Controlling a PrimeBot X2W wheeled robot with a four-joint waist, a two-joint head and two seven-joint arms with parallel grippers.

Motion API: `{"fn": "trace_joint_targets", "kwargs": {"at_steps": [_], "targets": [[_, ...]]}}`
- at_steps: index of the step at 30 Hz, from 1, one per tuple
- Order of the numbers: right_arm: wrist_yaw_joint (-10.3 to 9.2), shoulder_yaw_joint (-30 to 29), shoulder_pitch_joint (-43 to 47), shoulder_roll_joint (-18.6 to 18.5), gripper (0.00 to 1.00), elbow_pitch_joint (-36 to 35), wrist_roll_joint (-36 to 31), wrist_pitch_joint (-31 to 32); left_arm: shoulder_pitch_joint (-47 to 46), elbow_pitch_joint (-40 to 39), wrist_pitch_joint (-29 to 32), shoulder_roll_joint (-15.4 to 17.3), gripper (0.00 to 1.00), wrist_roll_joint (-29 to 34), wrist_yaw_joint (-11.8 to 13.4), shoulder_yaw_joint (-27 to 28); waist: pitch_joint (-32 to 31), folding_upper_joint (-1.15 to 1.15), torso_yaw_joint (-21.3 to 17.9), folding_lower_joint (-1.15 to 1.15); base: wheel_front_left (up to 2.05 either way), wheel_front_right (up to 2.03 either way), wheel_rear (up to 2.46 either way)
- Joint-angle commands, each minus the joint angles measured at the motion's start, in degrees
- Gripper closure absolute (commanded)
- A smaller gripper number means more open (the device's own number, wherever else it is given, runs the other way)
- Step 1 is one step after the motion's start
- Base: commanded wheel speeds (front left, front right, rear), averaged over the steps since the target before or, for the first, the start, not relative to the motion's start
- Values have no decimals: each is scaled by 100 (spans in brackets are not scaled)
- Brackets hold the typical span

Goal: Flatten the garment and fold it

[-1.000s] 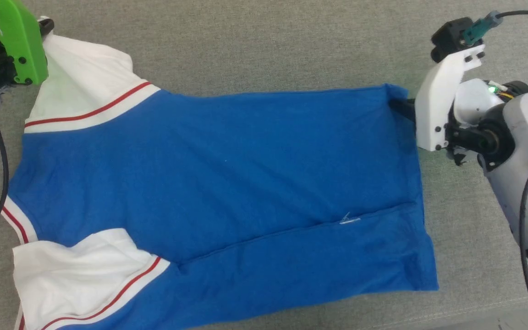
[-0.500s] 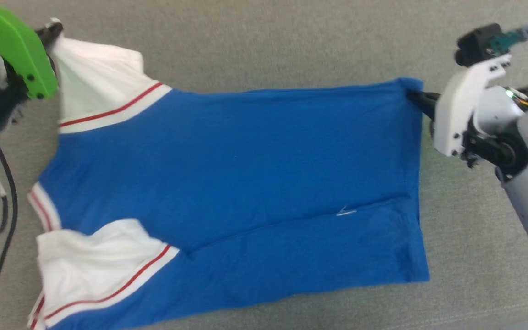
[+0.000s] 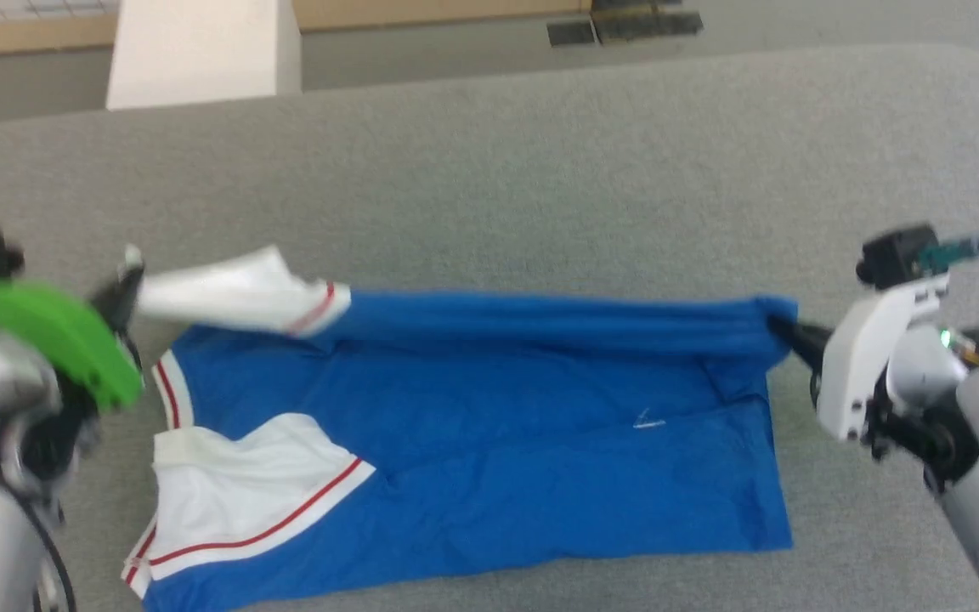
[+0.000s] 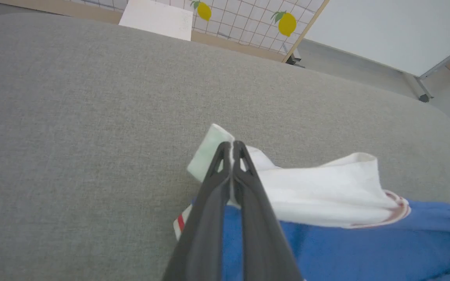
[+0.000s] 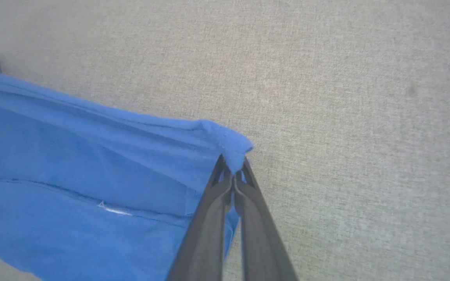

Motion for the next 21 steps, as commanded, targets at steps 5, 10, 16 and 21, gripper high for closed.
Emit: {"fn": "trace_joint_targets", "kwargs": {"at_steps": [5,10,16,21], "targets": [[-10,-325,853,60,100,-60,-26,-122,1428,-687,-320,-64,100,-260,381,193,-419,68,335,0,0,0,0],[-10,-648,1405,210,100,26,-61,-288,2364,-1141,-409,-217,100,-443,641,218,-497,68,449,0,0,0,0],[-10,-920,1845,430,100,171,-134,-523,2977,-1186,-368,-451,100,-584,686,28,-494,68,494,0,0,0,0],[-10,-1067,2262,616,0,135,-245,-740,3121,-1095,-582,-700,0,-537,709,-80,-590,68,495,0,0,0,0]]}}
